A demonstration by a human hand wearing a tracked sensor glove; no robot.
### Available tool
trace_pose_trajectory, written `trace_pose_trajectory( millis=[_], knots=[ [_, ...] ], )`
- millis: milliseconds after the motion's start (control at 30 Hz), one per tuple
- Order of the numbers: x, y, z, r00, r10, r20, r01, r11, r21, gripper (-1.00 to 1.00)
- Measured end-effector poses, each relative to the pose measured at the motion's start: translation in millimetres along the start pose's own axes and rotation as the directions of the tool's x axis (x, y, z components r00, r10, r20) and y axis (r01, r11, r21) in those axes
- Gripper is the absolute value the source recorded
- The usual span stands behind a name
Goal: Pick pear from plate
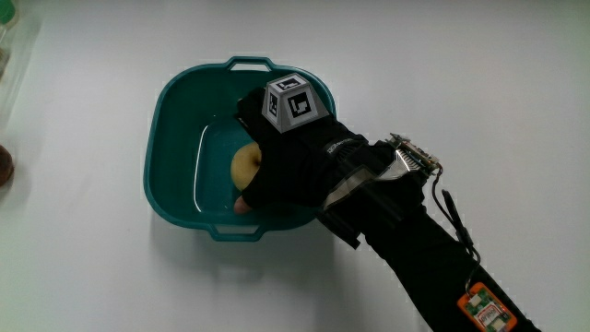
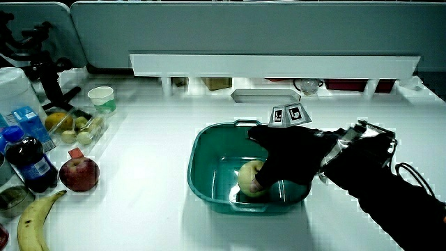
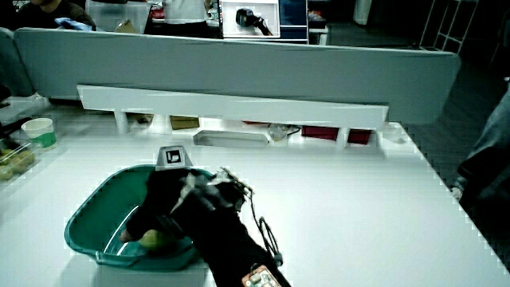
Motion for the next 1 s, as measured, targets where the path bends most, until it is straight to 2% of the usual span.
trace_pose_trajectory(
  millis=[33, 67, 200, 233, 267, 300, 367, 433, 500, 567, 600, 633, 667, 733, 767, 833, 867, 933, 967, 1000],
  knots=[
    [2.5, 4, -2.9, 1.000, -0.011, -0.003, 0.011, 0.9999, -0.010, 0.00],
    [3.0, 6, -4.2, 1.000, 0.003, -0.011, -0.004, 0.9999, -0.015, 0.00],
    [9.1, 18, -12.7, 0.999, -0.046, 0.001, 0.046, 0.9985, -0.029, 0.00],
    [9.6, 19, -13.9, 1.000, -0.028, -0.014, 0.028, 0.9991, -0.032, 0.00],
    [10.4, 21, -15.7, 0.999, -0.038, -0.012, 0.037, 0.9984, -0.044, 0.00],
    [11.1, 22, -17.0, 0.999, -0.037, -0.009, 0.037, 0.9988, -0.032, 0.00],
    [13.6, 27, -20.7, 0.998, -0.056, -0.012, 0.055, 0.9970, -0.056, 0.00],
    [14.0, 28, -21.9, 0.999, -0.043, -0.021, 0.042, 0.9974, -0.059, 0.00],
    [15.0, 31, -24.5, 0.997, -0.079, -0.009, 0.079, 0.9952, -0.058, 0.00],
    [12.0, 31, -24.5, 0.999, -0.051, -0.006, 0.051, 0.9970, -0.057, 0.00],
    [12.7, 34, -26.5, 0.997, -0.075, 0.005, 0.075, 0.9956, -0.057, 0.00],
    [12.8, 35, -27.9, 0.998, -0.067, 0.006, 0.067, 0.9952, -0.072, 0.00],
    [14.0, 38, -29.5, 0.995, -0.096, 0.014, 0.097, 0.9921, -0.079, 0.00],
    [12.8, 37, -29.7, 0.998, -0.068, -0.001, 0.068, 0.9959, -0.060, 0.00],
    [11.7, 37, -30.5, 0.997, -0.072, 0.008, 0.072, 0.9953, -0.065, 0.00],
    [9.6, 36, -30.2, 0.996, -0.085, 0.013, 0.085, 0.9959, -0.030, 0.00],
    [7.5, 35, -28.7, 0.995, -0.094, 0.028, 0.093, 0.9956, 0.005, 0.00],
    [5.3, 35, -28.2, 0.998, -0.068, 0.018, 0.069, 0.9975, -0.018, 0.00],
    [5.0, 34, -27.9, 0.996, -0.082, 0.032, 0.082, 0.9966, -0.002, 0.00],
    [6.2, 36, -28.9, 0.997, -0.078, 0.023, 0.078, 0.9969, -0.008, 0.04]
  ],
)
